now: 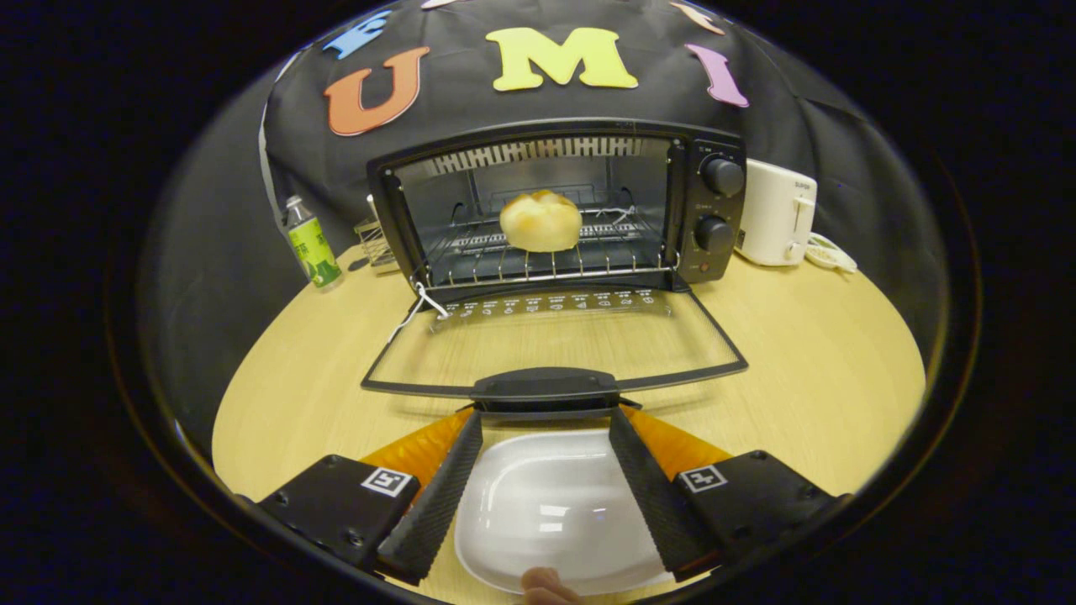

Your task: Open the toaster oven, put the food inside, and close the toaster oven door.

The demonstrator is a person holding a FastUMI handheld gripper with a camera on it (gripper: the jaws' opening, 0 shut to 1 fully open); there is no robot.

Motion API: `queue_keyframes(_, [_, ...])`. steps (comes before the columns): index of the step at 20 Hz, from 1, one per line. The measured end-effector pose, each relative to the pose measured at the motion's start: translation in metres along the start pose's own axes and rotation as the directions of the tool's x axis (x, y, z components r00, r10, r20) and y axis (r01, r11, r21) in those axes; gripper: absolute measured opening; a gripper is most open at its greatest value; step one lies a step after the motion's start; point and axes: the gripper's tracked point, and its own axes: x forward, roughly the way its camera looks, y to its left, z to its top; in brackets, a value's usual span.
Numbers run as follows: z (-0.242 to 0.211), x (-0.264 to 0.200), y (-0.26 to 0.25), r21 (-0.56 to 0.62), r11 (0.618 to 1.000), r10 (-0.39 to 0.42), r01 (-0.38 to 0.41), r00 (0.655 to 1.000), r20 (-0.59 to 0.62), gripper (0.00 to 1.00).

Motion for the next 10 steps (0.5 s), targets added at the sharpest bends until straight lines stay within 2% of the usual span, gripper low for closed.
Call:
queue_keyframes(4, [0.0103,-0.0037,-0.0001,0.008,1.000,-0.012,0.011,0.999,0.043,1.00])
queue_keyframes(10, [0.0125,-0.0038,0.0015,0.037,0.999,-0.005,0.004,0.999,0.038,1.00])
